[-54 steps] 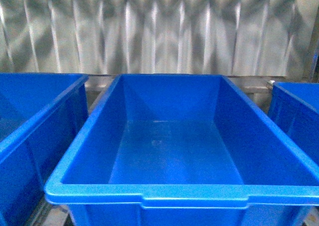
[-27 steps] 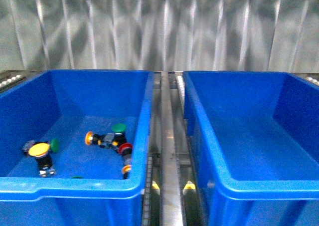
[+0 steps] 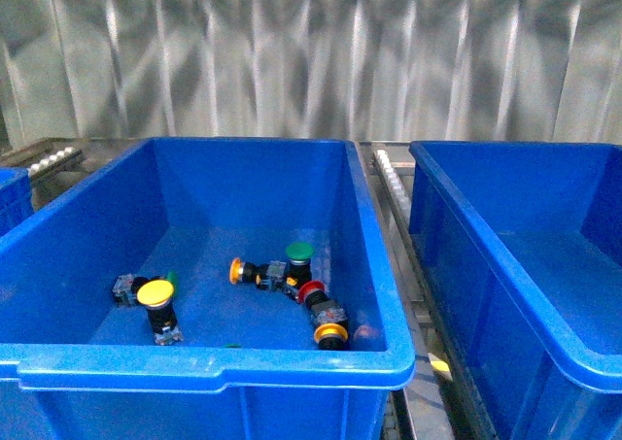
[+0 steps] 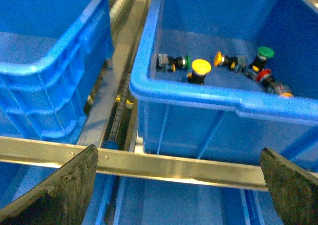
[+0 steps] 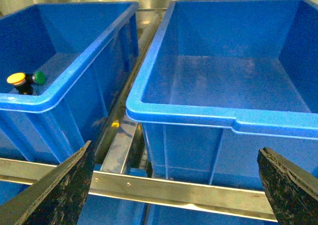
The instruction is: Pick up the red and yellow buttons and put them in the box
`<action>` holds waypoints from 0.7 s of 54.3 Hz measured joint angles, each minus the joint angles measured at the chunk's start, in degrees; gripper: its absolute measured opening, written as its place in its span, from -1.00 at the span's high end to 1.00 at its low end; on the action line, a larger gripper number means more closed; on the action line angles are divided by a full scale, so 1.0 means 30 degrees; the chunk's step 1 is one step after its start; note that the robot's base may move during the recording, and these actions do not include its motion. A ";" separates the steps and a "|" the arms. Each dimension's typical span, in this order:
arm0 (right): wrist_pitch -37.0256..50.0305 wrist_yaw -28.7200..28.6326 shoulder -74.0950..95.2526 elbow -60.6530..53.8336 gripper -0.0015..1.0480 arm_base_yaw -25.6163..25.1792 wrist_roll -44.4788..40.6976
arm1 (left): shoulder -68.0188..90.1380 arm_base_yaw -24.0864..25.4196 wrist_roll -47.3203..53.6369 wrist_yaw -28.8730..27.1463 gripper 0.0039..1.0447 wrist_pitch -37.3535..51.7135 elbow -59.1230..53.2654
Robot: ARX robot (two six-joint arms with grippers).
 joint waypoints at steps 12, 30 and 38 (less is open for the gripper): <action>0.0000 0.0015 0.0000 0.0000 -0.87 0.0000 0.0000 | 1.1810 -0.0015 -0.2346 -0.0022 -0.85 0.0984 0.9602; 0.0000 0.0015 0.0000 0.0000 -0.87 0.0000 0.0000 | 2.3482 -0.2659 -0.2929 -0.3577 -0.85 -0.4466 1.9416; 0.0000 0.0015 0.0000 0.0000 -0.87 0.0000 0.0000 | 2.6491 -0.3351 -0.3432 -0.3796 -0.85 -0.5042 2.1864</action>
